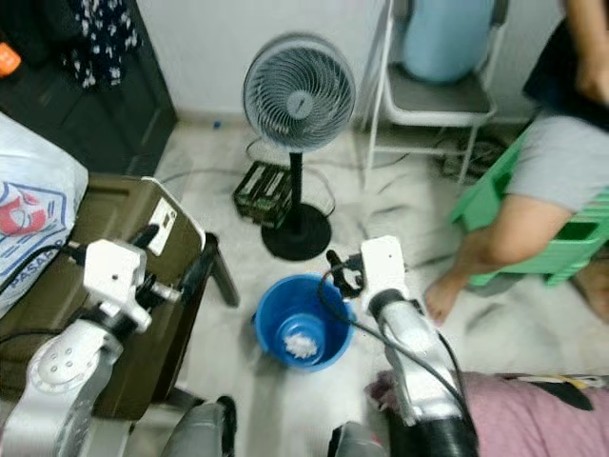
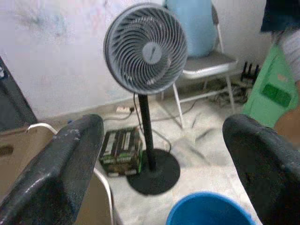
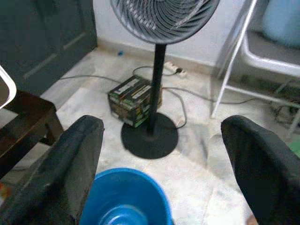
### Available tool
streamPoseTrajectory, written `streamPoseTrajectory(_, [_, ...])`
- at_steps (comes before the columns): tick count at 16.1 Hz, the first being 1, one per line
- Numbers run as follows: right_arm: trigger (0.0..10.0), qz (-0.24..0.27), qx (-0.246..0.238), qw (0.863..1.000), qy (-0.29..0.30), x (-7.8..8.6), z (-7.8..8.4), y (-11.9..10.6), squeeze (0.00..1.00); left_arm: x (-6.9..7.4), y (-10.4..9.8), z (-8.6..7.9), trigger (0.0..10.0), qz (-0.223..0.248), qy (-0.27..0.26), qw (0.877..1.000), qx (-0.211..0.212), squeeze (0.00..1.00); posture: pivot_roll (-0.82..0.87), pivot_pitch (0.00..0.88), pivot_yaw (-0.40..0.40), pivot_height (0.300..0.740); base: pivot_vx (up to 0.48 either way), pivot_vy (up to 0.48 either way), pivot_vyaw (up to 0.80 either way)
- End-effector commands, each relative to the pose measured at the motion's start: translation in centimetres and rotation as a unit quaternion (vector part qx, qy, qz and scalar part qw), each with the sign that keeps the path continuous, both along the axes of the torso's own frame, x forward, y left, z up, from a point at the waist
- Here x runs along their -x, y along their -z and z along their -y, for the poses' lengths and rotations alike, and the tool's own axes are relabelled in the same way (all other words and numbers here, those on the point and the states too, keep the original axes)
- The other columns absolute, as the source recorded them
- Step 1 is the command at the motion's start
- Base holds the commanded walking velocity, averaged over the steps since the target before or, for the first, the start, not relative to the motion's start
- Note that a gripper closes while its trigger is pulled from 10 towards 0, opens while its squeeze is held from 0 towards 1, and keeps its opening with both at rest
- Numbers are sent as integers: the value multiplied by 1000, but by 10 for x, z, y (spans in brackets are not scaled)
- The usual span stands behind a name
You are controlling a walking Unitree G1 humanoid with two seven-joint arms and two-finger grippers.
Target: Clean up the room
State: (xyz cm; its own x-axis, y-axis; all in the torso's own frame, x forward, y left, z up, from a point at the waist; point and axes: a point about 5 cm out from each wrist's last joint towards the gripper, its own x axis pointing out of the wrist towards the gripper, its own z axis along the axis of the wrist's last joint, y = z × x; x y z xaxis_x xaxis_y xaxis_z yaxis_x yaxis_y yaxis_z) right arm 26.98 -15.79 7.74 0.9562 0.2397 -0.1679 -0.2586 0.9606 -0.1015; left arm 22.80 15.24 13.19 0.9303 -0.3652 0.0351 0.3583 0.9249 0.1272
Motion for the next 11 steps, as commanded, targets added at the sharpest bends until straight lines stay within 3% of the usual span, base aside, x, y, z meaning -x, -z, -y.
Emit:
streamPoseTrajectory(1, [10000,-1,3,1000,-6,3,-2,-3,1000,-1,3,2,10000,-1,-7,1000,-8,0,-54,59,16,740,0,0,0])
streamPoseTrajectory(2, [10000,2,-2,1000,-9,4,-2,-6,1000,-1,3,3,10000,1,-14,1000,-5,0,-50,53,25,740,0,0,0])
streamPoseTrajectory(3, [10000,5,-4,1000,-22,4,-2,-7,804,-1,3,3,10000,3,-19,1000,-4,0,-53,47,30,740,0,0,800])
streamPoseTrajectory(4, [10000,3,-3,1000,-26,4,-2,-8,792,-2,1,2,10000,12,-27,1000,-3,0,-54,43,29,740,0,0,800])
streamPoseTrajectory(5, [10000,-5,-9,1000,-9,0,5,-11,592,-4,-5,-3,10000,31,-64,997,21,0,-55,27,32,740,0,0,800])
streamPoseTrajectory(6, [10000,-5,-9,1000,-9,-1,7,-13,329,-5,-5,-5,10000,31,-73,997,27,0,-56,20,34,740,0,0,800])
streamPoseTrajectory(7, [10000,3,-1,1000,-19,-2,8,-18,196,-5,-5,-7,10000,33,-80,996,25,0,-62,10,44,740,0,0,800])
streamPoseTrajectory(9, [10000,13,19,999,-48,-6,8,-25,145,-4,1,-5,10000,23,-86,996,31,0,-85,4,73,740,0,0,800])
streamPoseTrajectory(10, [10000,13,22,998,-62,-7,8,-27,0,-3,4,-2,10000,18,-78,996,29,0,-92,2,83,740,0,0,800])
streamPoseTrajectory(11, [10000,13,19,998,-66,-8,9,-30,0,-2,5,1,10000,18,-77,996,29,0,-93,1,81,740,0,0,800])
